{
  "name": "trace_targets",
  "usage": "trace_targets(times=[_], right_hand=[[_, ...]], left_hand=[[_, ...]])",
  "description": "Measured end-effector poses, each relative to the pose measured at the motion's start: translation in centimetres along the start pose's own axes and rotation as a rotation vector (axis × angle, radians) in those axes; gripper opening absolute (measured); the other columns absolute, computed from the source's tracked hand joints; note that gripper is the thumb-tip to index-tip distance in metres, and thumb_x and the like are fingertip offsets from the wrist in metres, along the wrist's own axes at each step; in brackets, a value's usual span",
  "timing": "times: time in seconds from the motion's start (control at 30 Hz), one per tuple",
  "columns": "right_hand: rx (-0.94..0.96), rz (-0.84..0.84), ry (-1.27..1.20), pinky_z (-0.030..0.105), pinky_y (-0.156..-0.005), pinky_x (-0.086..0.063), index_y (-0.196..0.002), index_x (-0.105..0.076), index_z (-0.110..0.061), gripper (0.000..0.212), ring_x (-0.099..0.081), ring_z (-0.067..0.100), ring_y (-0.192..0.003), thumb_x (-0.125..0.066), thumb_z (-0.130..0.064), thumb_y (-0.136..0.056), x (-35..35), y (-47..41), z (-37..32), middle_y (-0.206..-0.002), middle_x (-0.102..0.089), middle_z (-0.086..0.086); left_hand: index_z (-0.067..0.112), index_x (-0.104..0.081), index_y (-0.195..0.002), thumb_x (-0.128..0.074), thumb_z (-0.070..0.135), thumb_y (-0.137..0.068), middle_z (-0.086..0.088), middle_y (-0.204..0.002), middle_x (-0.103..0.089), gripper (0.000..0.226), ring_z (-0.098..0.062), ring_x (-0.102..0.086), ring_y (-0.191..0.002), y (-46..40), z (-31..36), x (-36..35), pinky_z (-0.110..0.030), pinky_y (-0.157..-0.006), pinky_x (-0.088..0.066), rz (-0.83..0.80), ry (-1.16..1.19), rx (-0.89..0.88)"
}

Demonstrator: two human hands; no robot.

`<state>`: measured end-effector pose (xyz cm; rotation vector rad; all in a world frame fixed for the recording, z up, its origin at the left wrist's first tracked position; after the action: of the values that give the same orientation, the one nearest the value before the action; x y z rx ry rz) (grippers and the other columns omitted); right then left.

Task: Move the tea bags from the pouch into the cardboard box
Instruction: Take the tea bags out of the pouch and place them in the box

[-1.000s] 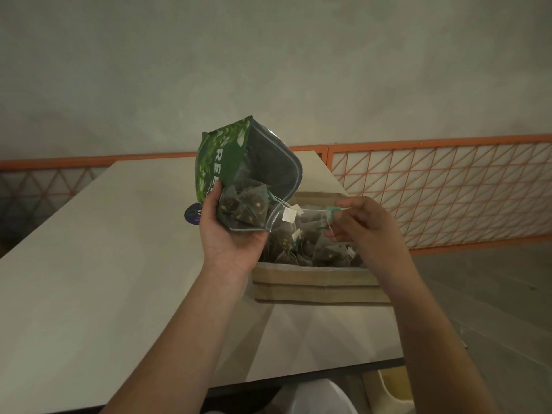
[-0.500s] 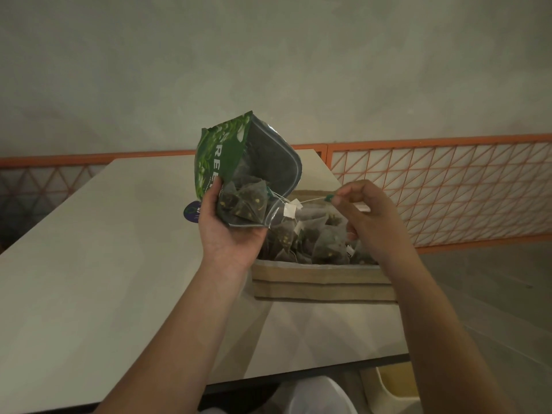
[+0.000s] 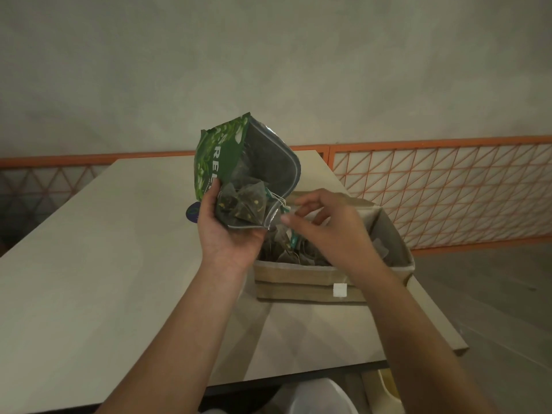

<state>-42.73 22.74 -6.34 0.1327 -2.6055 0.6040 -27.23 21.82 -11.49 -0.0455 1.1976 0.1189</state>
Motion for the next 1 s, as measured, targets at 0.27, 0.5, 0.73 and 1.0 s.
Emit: trace_targets(times=[0.27, 0.5, 0.73, 1.0], right_hand=[[-0.017, 0.150, -0.104, 0.008, -0.057, -0.041, -0.089, -0.074, -0.018, 0.012, -0.057, -0.004, -0.062, -0.067, -0.027, -0.091, 0.8, -0.5, 0.0, -0.073, -0.067, -0.013], [0.007, 0.252, -0.220, 0.020, -0.069, -0.053, -0.097, -0.072, -0.027, 0.008, -0.065, 0.010, -0.076, -0.069, -0.027, -0.089, 3.9, -1.3, -1.4, -0.089, -0.071, -0.010], [0.011, 0.298, -0.457, 0.023, -0.062, -0.053, -0.098, -0.060, -0.014, 0.003, -0.064, 0.018, -0.070, -0.059, -0.016, -0.096, 5.1, -1.8, -1.3, -0.095, -0.069, 0.008], [0.059, 0.248, -0.014, 0.017, -0.074, -0.044, -0.102, -0.059, -0.029, 0.021, -0.054, 0.004, -0.090, -0.065, -0.016, -0.086, 2.2, -0.6, -0.5, -0.102, -0.055, -0.011]], left_hand=[[0.014, -0.063, -0.138, -0.054, 0.043, -0.099, -0.015, -0.138, -0.064, 0.050, -0.034, -0.059, -0.130, 0.2, 0.3, -0.7, -0.044, -0.081, -0.062, -0.036, 0.050, 0.003], [0.015, -0.064, -0.136, -0.057, 0.043, -0.097, -0.016, -0.139, -0.064, 0.049, -0.035, -0.059, -0.131, 0.1, 0.2, -0.1, -0.044, -0.096, -0.056, -0.016, 0.043, 0.002], [0.016, -0.064, -0.136, -0.058, 0.045, -0.096, -0.015, -0.139, -0.064, 0.049, -0.033, -0.059, -0.131, -0.1, 0.3, 0.5, -0.042, -0.103, -0.052, 0.022, 0.019, -0.024], [0.016, -0.060, -0.140, -0.058, 0.044, -0.097, -0.016, -0.141, -0.062, 0.053, -0.035, -0.058, -0.132, -0.4, 0.3, 0.7, -0.044, -0.105, -0.052, 0.014, 0.014, -0.028]])
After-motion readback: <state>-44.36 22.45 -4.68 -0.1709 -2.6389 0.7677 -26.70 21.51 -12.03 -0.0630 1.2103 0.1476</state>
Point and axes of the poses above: each hand's wrist, its own y-axis away from the middle knuckle, its own x-axis out of the back of the hand, z = x × y, the point moved 9 cm from there along -y, towards the middle knuckle
